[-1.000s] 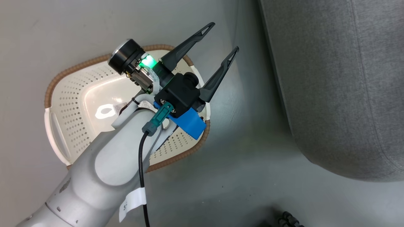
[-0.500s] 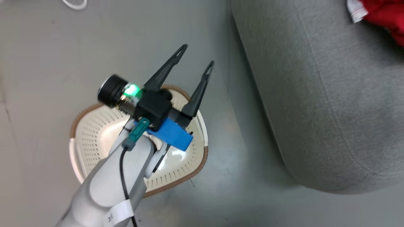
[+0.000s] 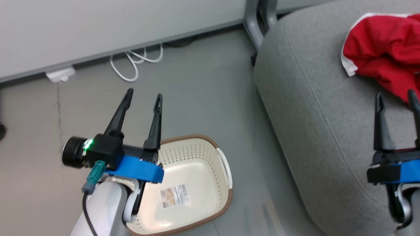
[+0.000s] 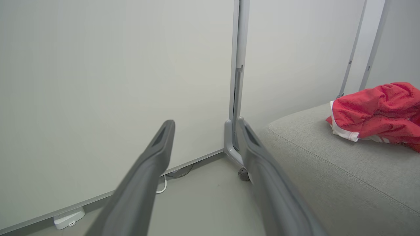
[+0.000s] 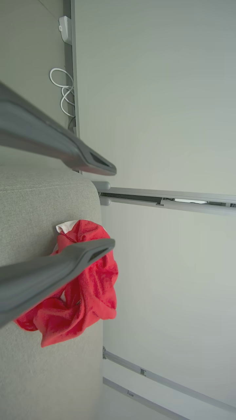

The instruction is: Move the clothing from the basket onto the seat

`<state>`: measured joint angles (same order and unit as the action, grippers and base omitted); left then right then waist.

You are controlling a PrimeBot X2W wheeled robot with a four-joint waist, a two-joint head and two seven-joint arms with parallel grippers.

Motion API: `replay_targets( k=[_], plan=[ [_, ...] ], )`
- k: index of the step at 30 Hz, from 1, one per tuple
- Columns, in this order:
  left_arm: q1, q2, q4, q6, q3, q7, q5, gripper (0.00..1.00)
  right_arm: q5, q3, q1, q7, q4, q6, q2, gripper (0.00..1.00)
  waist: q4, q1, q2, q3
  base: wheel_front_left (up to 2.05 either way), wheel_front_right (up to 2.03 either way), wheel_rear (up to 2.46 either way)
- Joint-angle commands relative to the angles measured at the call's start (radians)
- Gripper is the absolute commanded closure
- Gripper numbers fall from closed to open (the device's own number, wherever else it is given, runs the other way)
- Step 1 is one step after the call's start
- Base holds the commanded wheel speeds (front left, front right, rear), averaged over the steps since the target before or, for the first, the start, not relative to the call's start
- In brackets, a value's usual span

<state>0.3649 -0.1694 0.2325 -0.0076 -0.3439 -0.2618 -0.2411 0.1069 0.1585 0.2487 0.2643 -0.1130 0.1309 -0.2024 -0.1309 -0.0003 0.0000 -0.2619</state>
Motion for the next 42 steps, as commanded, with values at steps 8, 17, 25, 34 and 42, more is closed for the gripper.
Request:
replay_targets(
  k=[8,17,25,34,42],
  plan=[
    [-0.185,0.035,-0.042,-0.026,0.173,-0.004,0.038,0.0,0.014,-0.117,-0.103,0.0,0.031,0.0,0.04,0.0,0.102,0.0003,0.0,0.174,0.0,0.0,0.0],
    [-0.292,0.069,-0.051,-0.058,0.256,-0.005,0.072,0.0,0.018,-0.178,-0.151,0.0,0.016,0.0,0.072,0.0,0.144,0.0003,0.0,0.243,0.0,0.0,0.0],
    [-0.335,0.095,-0.045,-0.085,0.285,-0.004,0.103,0.0,0.019,-0.183,-0.202,0.0,-0.003,0.0,0.098,0.0,0.186,0.0003,0.0,0.269,0.0,0.0,0.0],
    [-0.348,0.11,-0.028,-0.102,0.304,-0.005,0.118,0.0,0.027,-0.173,-0.222,0.0,-0.051,0.0,0.121,0.0,0.213,0.0003,0.0,0.28,0.0,0.0,0.0],
    [-0.346,0.116,-0.008,-0.11,0.314,-0.005,0.126,0.0,0.024,-0.168,-0.226,0.0,-0.091,0.0,0.131,0.0,0.22,0.0003,0.0,0.284,0.0,0.0,0.0]
  ],
)
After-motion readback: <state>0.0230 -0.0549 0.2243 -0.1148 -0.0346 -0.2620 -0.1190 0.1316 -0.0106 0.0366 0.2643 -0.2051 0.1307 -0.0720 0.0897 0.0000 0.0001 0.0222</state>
